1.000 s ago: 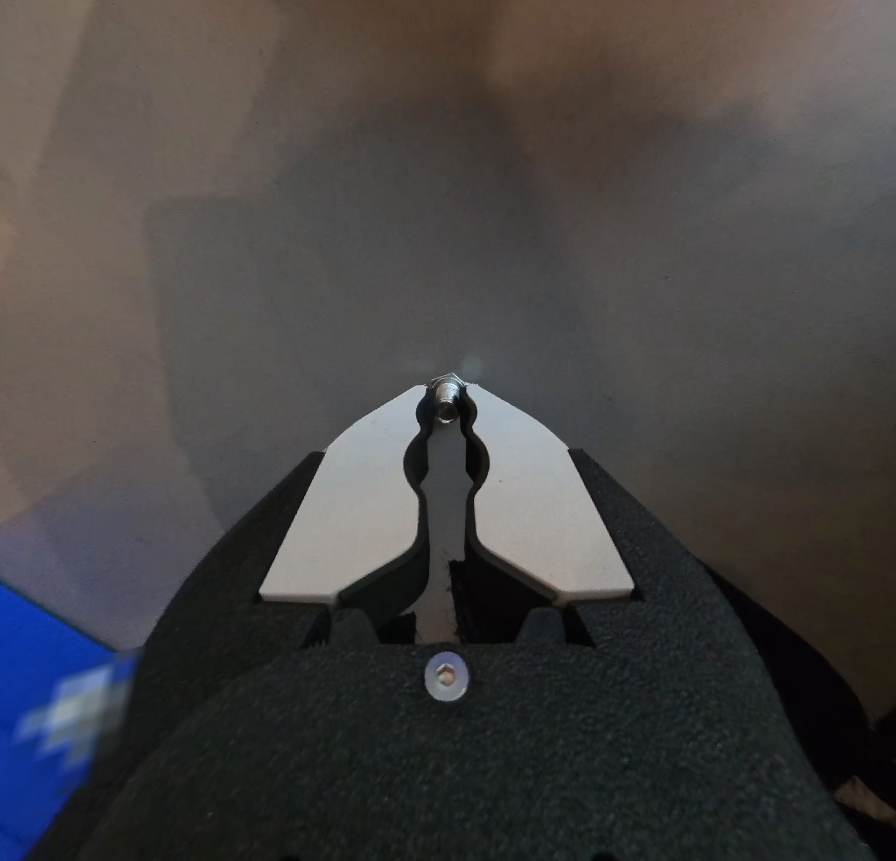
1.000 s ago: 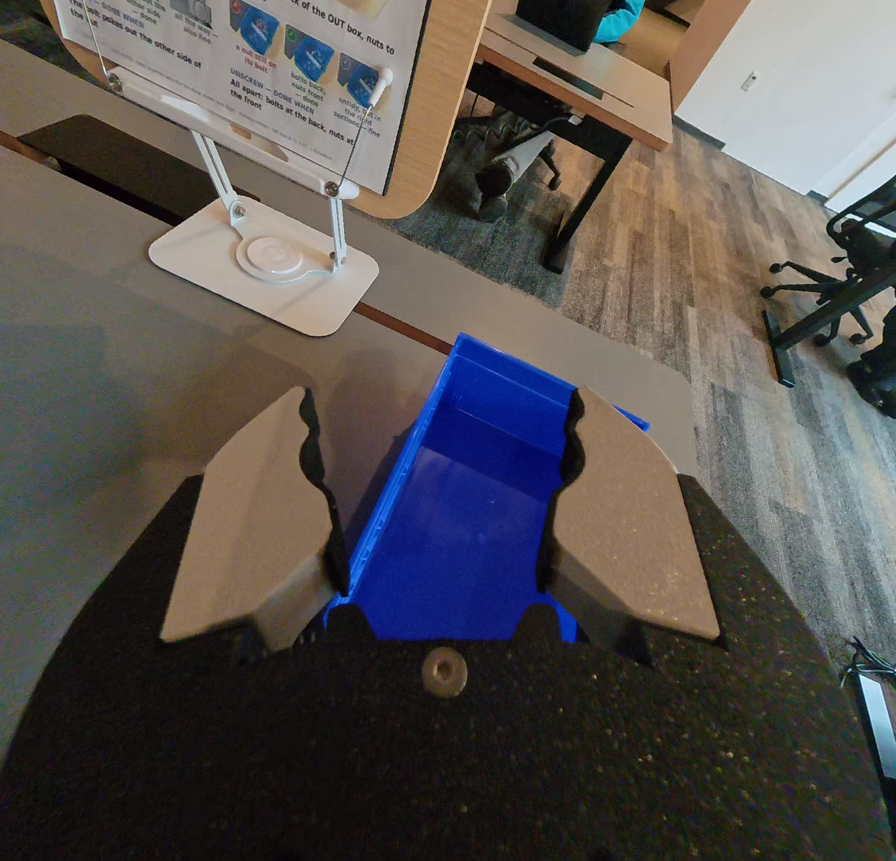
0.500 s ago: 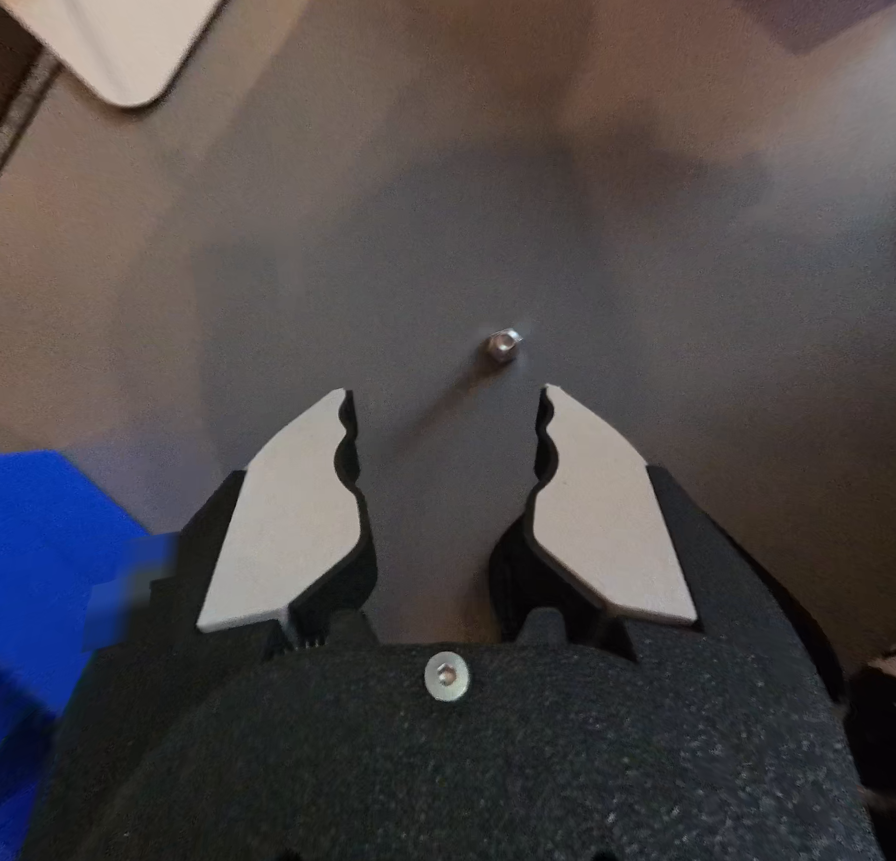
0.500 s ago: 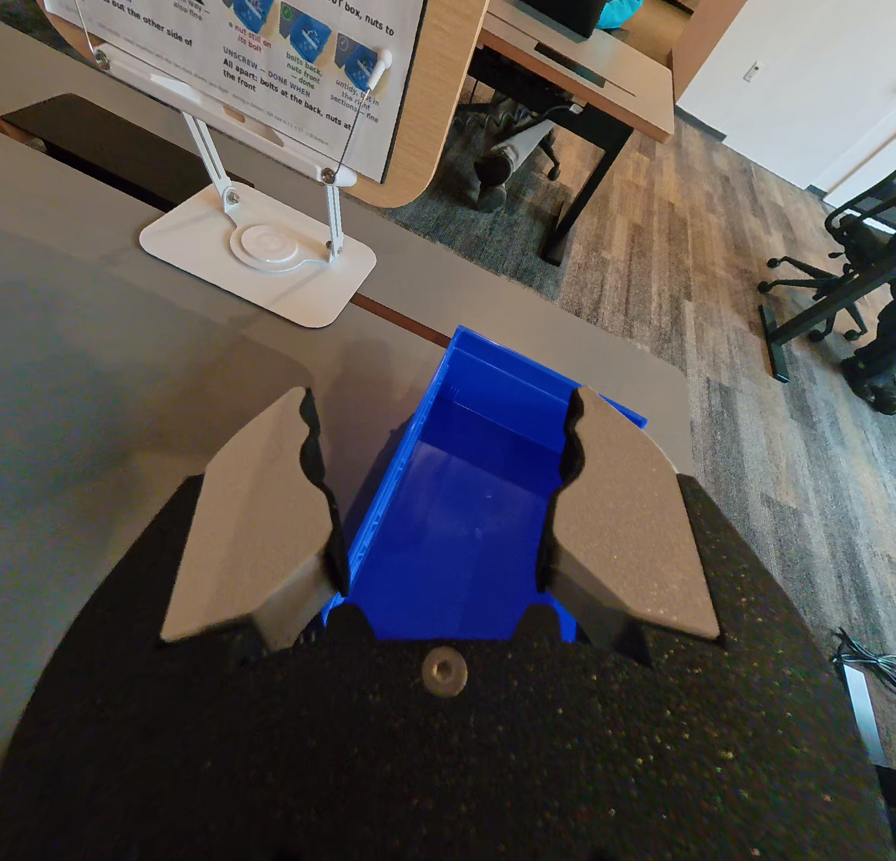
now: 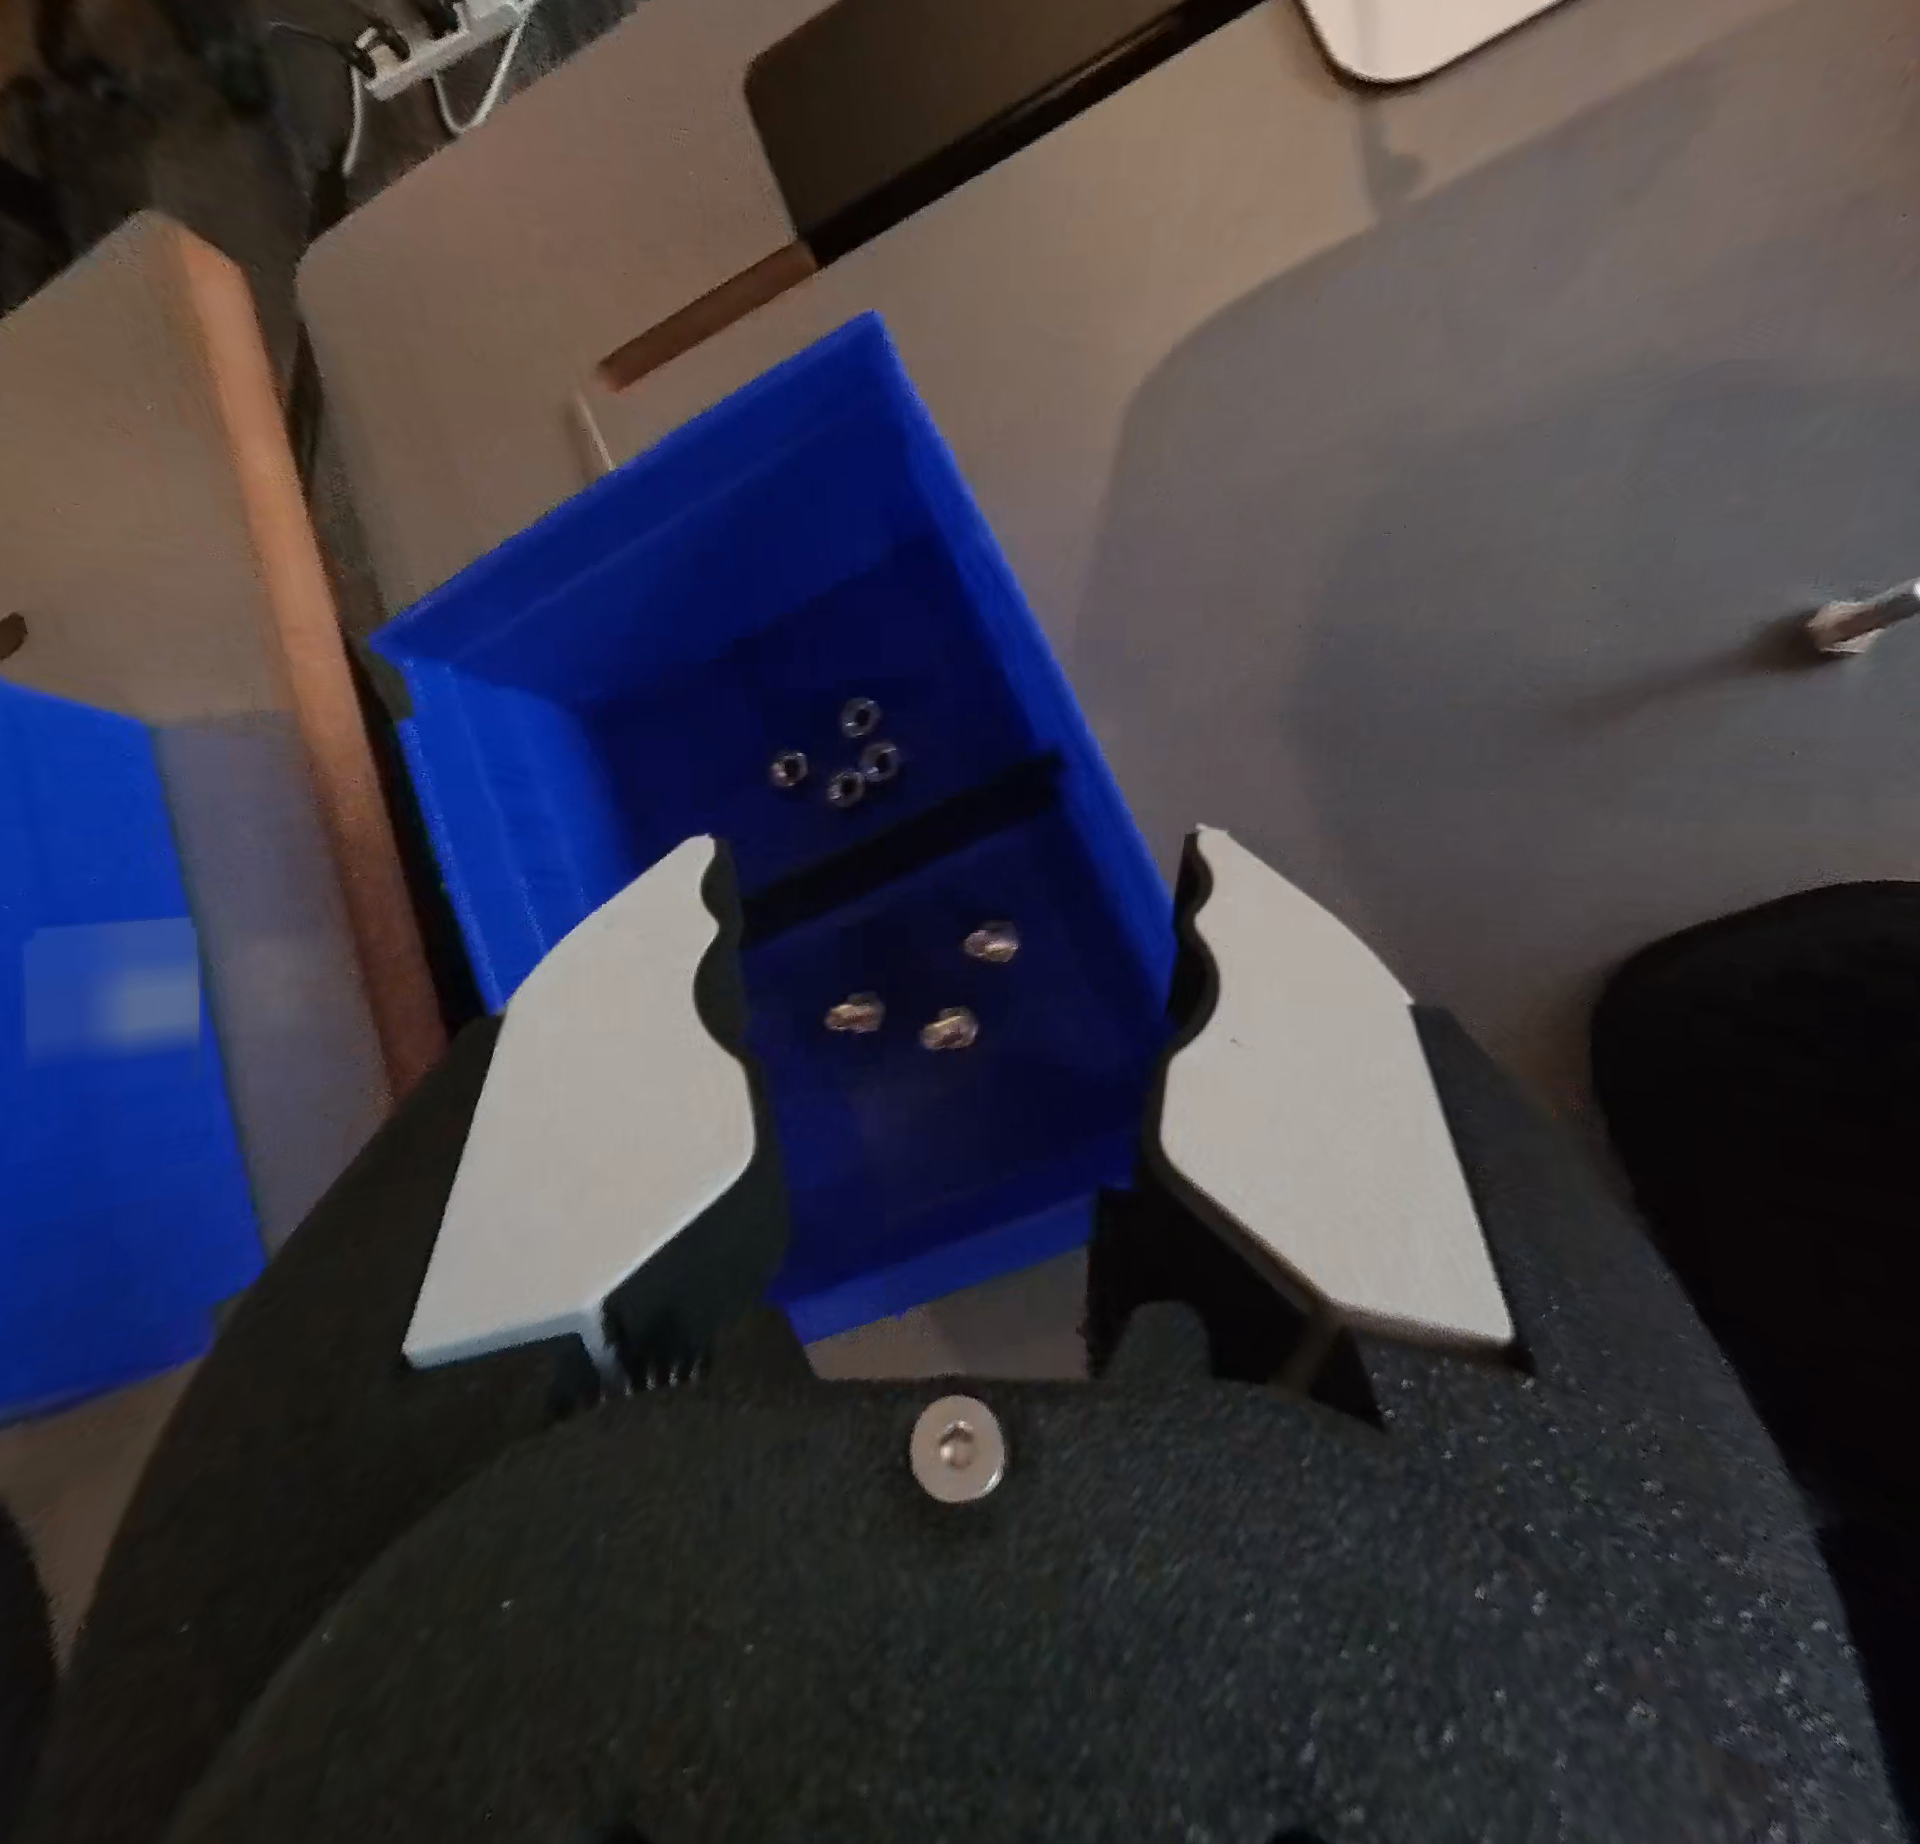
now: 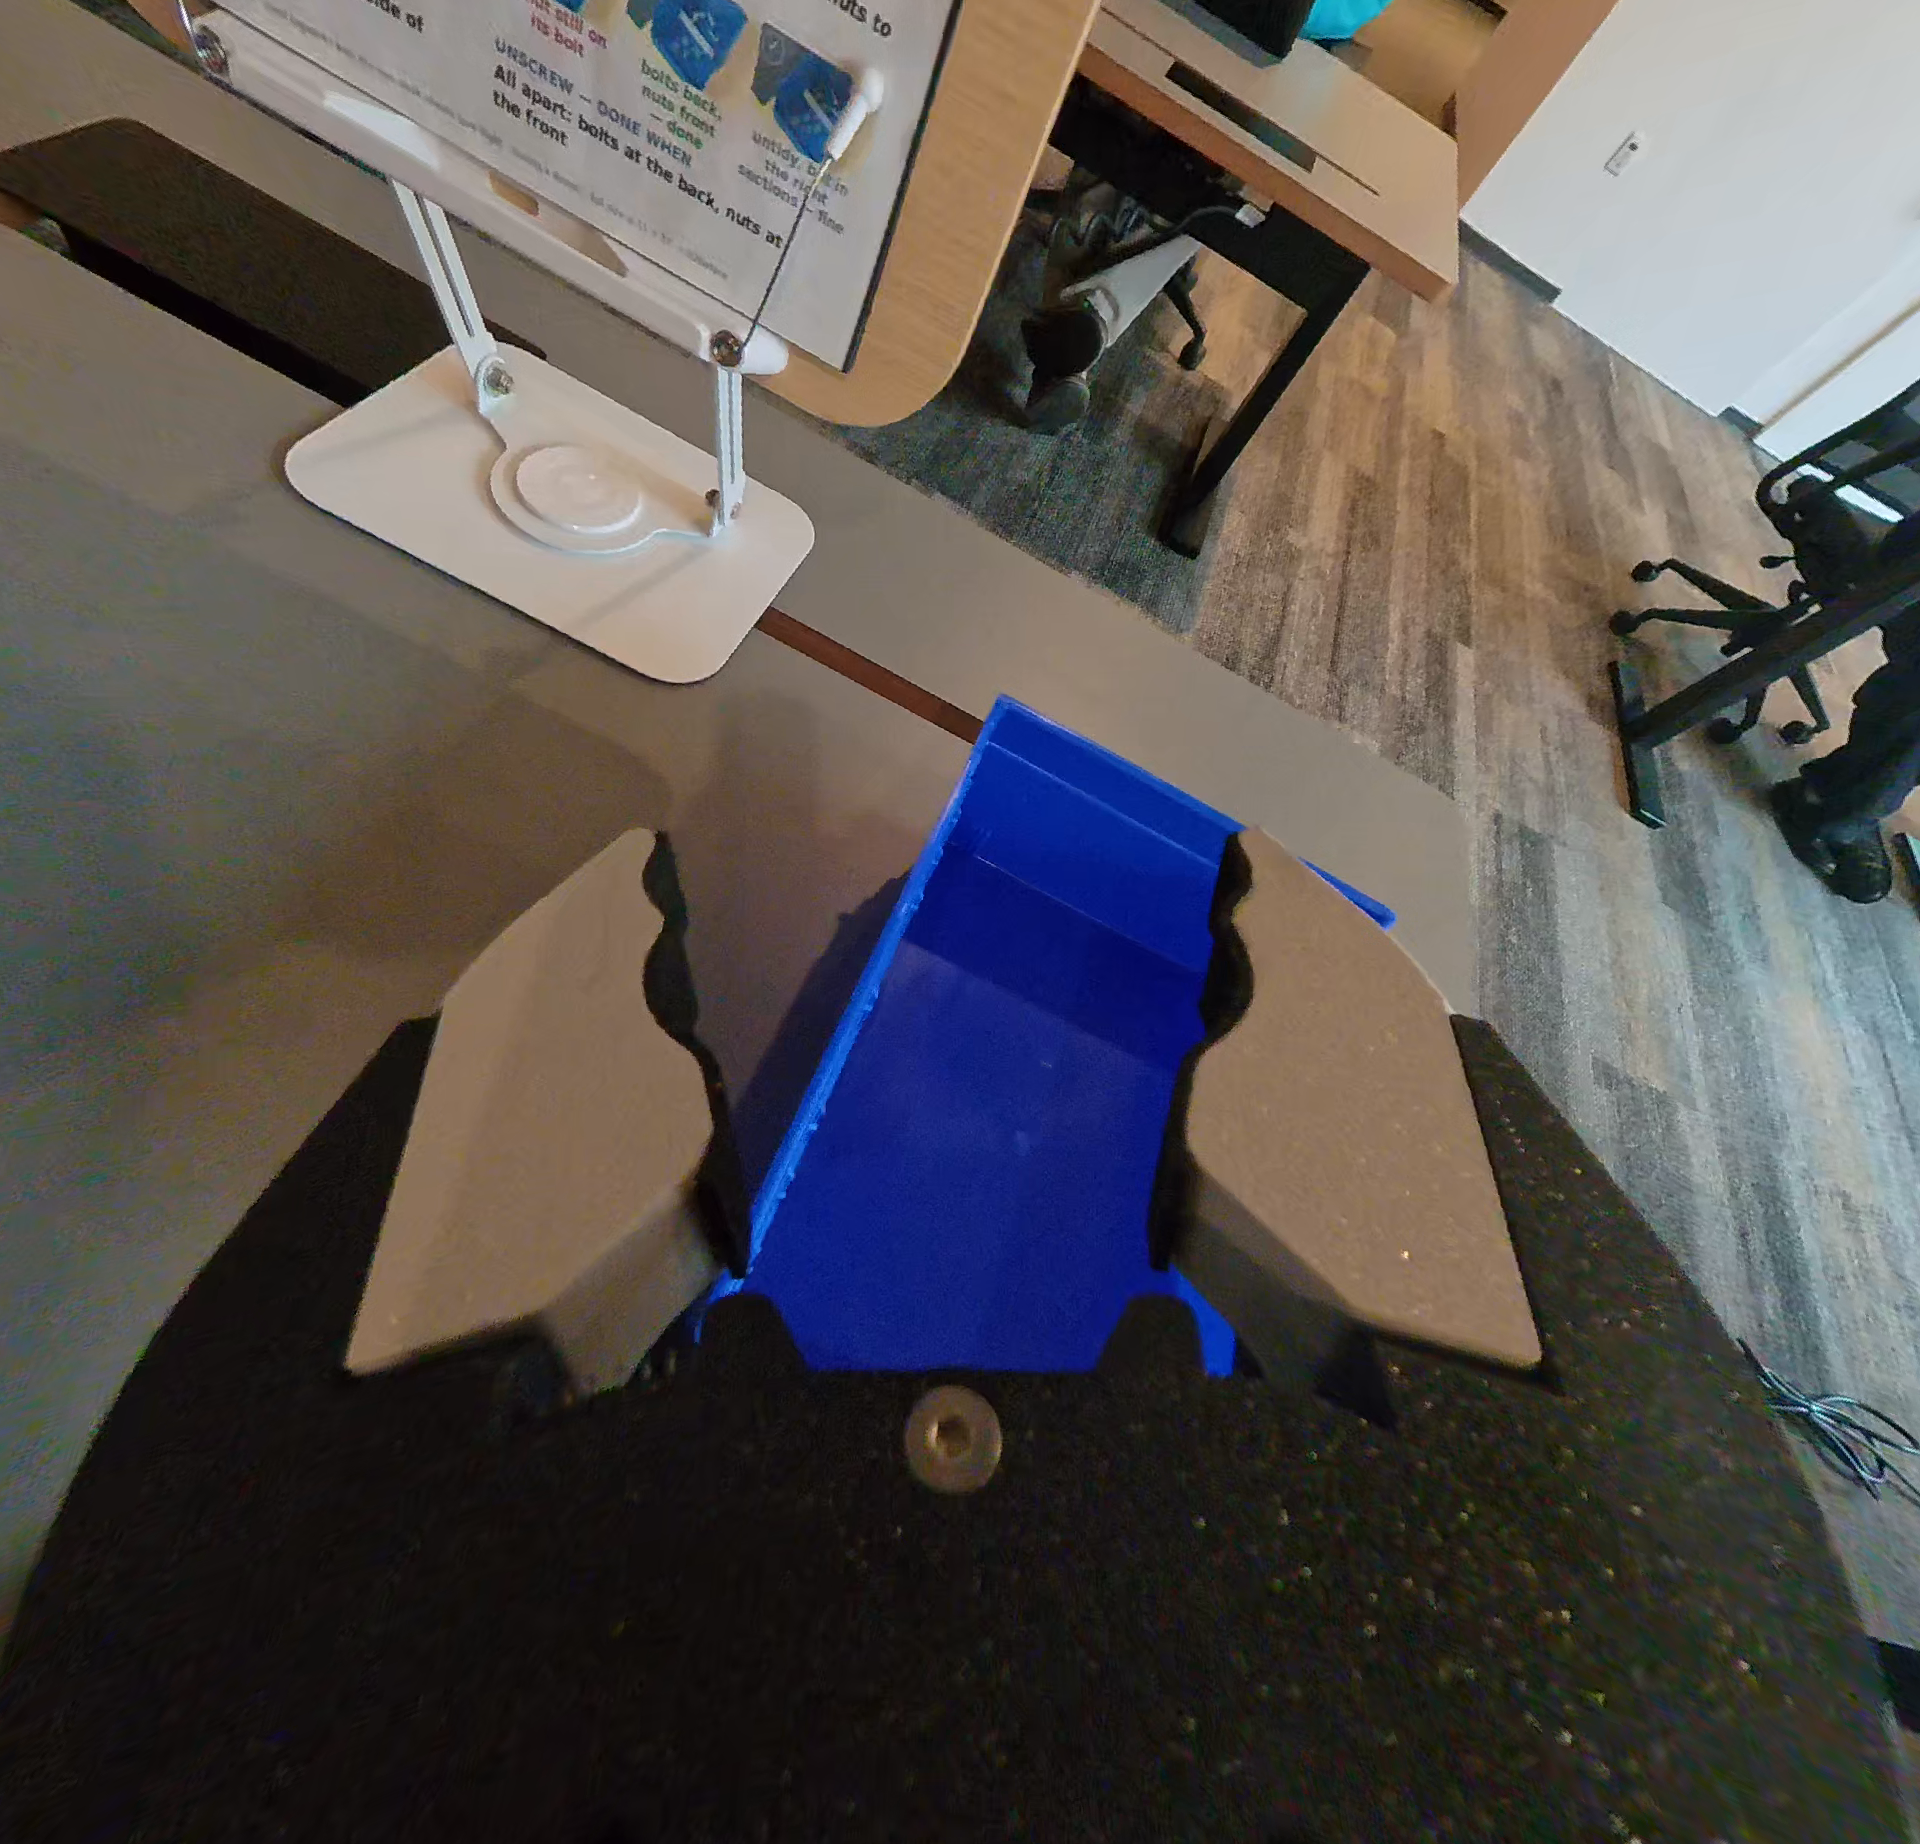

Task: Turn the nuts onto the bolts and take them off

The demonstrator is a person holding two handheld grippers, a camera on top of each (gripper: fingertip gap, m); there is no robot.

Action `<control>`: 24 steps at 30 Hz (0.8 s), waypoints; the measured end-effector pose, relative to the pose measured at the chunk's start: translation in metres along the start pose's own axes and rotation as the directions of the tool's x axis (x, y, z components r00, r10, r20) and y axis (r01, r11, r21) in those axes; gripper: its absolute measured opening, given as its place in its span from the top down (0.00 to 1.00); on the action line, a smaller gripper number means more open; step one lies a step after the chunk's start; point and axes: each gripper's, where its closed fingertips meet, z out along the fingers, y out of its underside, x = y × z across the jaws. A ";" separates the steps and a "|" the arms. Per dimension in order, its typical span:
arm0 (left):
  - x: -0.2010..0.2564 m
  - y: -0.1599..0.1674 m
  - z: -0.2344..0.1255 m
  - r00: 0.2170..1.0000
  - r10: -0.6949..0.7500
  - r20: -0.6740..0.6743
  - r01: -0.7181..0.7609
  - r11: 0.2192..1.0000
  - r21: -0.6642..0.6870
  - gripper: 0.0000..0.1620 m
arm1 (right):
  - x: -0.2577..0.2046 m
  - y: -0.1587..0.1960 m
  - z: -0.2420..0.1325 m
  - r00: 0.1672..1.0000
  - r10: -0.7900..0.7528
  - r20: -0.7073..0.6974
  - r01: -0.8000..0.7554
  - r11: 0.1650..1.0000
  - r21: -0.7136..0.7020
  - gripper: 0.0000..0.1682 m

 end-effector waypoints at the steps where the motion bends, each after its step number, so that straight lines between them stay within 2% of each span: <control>1: -0.010 0.002 -0.001 1.000 -0.015 -0.008 0.015 1.000 0.005 0.50 | -0.001 0.000 0.001 1.000 -0.004 -0.001 0.004 1.000 -0.003 0.43; 5: -0.046 0.010 0.010 0.997 -0.060 -0.053 0.059 0.998 -0.013 0.54 | -0.003 0.003 0.005 0.999 -0.037 -0.009 0.037 0.999 -0.037 0.43; 10: -0.073 0.018 0.053 0.987 -0.074 -0.140 0.061 0.993 -0.100 0.60 | -0.007 0.001 0.007 0.998 -0.056 -0.014 0.055 0.997 -0.044 0.43; 18: -0.086 0.038 0.135 0.972 -0.073 -0.224 0.002 0.954 -0.299 0.69 | -0.013 -0.005 0.008 0.995 -0.091 -0.029 0.090 0.995 -0.040 0.43; 24: -0.082 0.053 0.171 0.954 -0.119 -0.275 0.010 0.929 -0.369 0.76 | -0.015 -0.005 0.009 0.993 -0.112 -0.034 0.110 0.993 -0.050 0.43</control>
